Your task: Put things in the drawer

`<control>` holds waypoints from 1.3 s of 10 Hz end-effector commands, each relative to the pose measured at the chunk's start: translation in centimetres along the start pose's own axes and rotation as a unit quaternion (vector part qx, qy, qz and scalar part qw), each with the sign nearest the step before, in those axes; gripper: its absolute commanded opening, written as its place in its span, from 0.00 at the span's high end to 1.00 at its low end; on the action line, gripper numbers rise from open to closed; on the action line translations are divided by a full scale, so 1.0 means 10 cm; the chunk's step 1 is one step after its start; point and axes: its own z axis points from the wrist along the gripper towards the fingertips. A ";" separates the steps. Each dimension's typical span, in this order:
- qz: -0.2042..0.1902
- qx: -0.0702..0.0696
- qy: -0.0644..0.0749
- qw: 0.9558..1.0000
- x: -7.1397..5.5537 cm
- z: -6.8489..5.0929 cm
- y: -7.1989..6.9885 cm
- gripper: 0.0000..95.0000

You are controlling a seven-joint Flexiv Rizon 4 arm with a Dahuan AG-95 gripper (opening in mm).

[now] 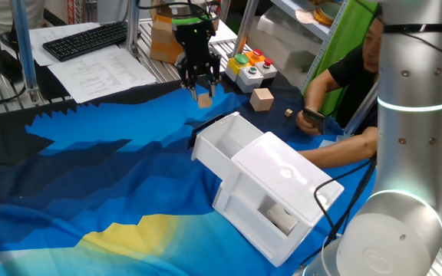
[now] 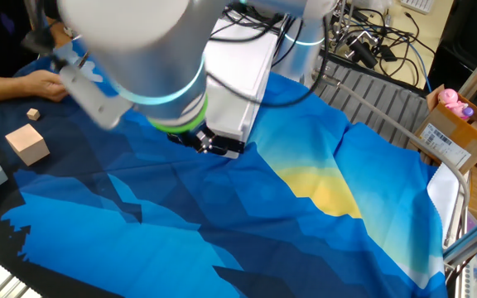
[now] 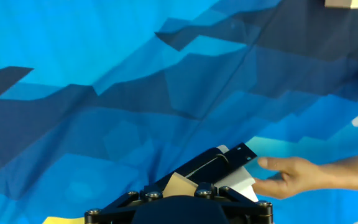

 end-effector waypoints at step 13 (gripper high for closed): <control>0.021 0.001 0.064 0.998 0.19 0.07 -0.31 1.00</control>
